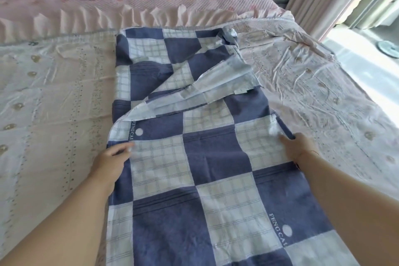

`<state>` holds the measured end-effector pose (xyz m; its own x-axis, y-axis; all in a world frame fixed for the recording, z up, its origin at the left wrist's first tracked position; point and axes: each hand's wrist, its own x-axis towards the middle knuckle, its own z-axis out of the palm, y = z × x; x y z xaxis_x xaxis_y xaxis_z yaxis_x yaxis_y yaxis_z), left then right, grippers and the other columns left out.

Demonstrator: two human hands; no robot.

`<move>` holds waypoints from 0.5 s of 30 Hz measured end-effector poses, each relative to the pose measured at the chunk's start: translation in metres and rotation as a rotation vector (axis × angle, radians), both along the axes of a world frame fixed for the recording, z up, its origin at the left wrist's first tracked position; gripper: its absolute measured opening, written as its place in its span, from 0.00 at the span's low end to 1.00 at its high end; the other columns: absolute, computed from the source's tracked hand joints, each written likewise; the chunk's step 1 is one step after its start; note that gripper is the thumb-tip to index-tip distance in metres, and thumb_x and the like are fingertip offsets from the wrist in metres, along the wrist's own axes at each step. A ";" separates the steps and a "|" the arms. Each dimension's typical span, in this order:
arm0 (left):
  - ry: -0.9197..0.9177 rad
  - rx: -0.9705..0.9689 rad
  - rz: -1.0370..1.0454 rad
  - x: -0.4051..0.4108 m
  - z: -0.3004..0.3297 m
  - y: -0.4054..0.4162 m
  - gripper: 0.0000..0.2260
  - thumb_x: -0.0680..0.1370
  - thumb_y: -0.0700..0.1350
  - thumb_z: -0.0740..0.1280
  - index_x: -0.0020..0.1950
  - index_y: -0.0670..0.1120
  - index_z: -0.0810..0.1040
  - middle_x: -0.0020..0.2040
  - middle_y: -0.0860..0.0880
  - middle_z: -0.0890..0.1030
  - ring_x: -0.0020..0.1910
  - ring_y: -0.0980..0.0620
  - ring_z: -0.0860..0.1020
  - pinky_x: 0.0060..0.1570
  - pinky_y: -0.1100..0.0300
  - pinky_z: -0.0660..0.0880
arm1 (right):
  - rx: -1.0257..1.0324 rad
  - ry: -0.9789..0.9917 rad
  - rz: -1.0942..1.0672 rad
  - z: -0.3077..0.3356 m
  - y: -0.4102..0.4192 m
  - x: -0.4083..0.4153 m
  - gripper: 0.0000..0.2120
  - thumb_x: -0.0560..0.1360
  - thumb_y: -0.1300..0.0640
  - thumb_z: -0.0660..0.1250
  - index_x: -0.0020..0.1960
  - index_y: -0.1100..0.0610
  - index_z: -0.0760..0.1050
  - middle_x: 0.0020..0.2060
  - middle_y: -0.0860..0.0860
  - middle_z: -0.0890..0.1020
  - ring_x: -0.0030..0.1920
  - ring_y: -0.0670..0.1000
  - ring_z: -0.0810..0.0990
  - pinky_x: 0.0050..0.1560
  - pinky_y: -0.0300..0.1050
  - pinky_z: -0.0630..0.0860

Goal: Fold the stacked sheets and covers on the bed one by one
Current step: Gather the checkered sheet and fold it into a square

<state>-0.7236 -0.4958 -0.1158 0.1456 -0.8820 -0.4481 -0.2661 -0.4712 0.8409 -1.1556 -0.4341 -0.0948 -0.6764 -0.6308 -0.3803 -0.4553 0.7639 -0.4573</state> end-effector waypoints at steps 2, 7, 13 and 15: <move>0.092 0.028 -0.018 -0.003 0.008 0.000 0.11 0.78 0.36 0.66 0.59 0.45 0.80 0.58 0.48 0.80 0.58 0.55 0.75 0.58 0.63 0.66 | -0.066 -0.165 -0.015 0.002 -0.008 0.006 0.14 0.77 0.49 0.66 0.58 0.55 0.75 0.32 0.54 0.74 0.32 0.53 0.72 0.33 0.42 0.68; 0.208 0.058 0.101 -0.004 0.031 0.006 0.18 0.76 0.29 0.65 0.60 0.46 0.80 0.56 0.45 0.81 0.54 0.52 0.78 0.56 0.62 0.71 | -0.207 -0.422 -0.176 0.004 0.002 0.000 0.18 0.74 0.53 0.70 0.61 0.61 0.77 0.47 0.59 0.83 0.47 0.60 0.82 0.54 0.61 0.78; 0.442 0.150 0.087 -0.003 0.099 0.029 0.25 0.74 0.23 0.59 0.59 0.48 0.80 0.51 0.46 0.83 0.49 0.48 0.81 0.40 0.60 0.80 | -0.309 -0.791 -0.250 0.061 0.027 0.011 0.21 0.74 0.68 0.59 0.62 0.52 0.76 0.40 0.61 0.83 0.39 0.59 0.81 0.44 0.57 0.79; 0.490 0.196 0.032 0.001 0.126 0.044 0.28 0.73 0.23 0.55 0.58 0.50 0.80 0.52 0.45 0.84 0.52 0.45 0.80 0.47 0.55 0.78 | -0.307 -0.837 -0.260 0.090 0.044 0.014 0.20 0.73 0.70 0.56 0.60 0.55 0.75 0.31 0.58 0.83 0.30 0.57 0.81 0.32 0.52 0.80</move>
<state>-0.7229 -0.4522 0.0101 -0.0965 -0.7731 -0.6269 0.1534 -0.6338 0.7581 -1.1420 -0.3897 -0.0044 -0.3912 -0.6515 -0.6500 0.2830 0.5869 -0.7586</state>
